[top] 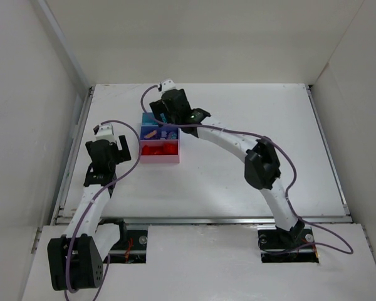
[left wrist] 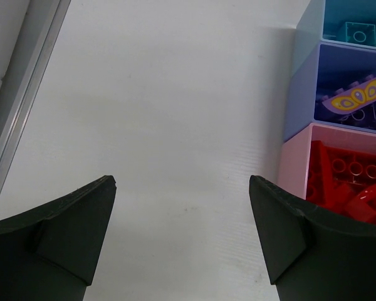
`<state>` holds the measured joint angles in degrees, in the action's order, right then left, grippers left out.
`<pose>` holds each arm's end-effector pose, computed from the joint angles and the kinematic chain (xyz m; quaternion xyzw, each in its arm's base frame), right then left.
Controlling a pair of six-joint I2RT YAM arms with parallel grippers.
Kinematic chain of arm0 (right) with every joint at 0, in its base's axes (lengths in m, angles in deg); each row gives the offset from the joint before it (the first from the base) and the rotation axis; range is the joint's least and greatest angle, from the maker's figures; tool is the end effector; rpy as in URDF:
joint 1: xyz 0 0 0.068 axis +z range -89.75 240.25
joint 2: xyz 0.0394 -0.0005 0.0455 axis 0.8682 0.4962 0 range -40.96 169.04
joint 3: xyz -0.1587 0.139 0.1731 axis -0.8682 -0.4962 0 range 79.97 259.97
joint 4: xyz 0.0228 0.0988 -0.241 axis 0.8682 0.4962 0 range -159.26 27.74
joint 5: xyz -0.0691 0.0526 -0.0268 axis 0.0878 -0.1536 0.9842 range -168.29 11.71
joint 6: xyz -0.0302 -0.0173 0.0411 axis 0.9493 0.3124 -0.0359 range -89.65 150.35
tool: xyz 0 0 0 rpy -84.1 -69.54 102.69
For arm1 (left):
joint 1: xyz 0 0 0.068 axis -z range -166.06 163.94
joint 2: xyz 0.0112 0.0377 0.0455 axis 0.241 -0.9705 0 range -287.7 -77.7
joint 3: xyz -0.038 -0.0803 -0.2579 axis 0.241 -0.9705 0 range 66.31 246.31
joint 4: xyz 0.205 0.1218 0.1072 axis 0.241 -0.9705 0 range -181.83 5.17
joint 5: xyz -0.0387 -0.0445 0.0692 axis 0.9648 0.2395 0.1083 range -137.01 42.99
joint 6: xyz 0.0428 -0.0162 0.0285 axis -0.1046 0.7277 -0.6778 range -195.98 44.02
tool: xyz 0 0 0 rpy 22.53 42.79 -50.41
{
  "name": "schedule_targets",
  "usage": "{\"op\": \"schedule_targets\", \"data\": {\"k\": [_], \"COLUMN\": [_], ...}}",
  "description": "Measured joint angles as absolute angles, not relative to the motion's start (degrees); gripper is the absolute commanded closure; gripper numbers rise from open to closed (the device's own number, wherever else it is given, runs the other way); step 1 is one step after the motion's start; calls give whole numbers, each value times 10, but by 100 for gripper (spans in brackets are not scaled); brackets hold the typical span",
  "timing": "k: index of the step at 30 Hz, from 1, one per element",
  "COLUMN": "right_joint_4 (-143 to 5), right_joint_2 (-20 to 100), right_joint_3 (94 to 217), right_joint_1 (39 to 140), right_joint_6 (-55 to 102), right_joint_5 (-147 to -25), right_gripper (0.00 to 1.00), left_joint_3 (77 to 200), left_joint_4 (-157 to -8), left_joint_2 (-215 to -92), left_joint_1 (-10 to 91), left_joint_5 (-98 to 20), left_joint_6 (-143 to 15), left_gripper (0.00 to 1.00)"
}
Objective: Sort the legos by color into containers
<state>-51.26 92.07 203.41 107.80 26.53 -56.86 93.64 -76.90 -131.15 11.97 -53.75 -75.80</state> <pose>0.3785 0.3947 0.2754 -0.2236 0.8158 0.0773 0.5277 0.2128 0.0116 0.2374 -0.0497 0.8078 0.0567 0.5846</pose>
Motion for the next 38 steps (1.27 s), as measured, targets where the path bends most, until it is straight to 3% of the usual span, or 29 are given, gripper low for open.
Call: {"op": "schedule_targets", "data": {"k": [6, 16, 25, 38], "right_joint_4": [-501, -422, -432, -405], "right_joint_2": [712, 463, 266, 266], "right_joint_3": [1874, 1567, 1481, 1480], "right_joint_1": [1023, 697, 693, 693], "right_joint_6": [211, 56, 34, 15], "right_joint_5": [-561, -510, -443, -414], "right_gripper": [0, 0, 0, 0], "left_joint_3": [936, 932, 930, 930], "left_joint_4": [-768, -763, -760, -760], "left_joint_2": [-1305, -1290, -1283, -1267], "left_joint_1": [120, 127, 131, 135], "left_joint_5": [-538, -547, -550, -550], "left_joint_6": [-758, -758, -758, -757], "left_gripper": [14, 12, 12, 12]}}
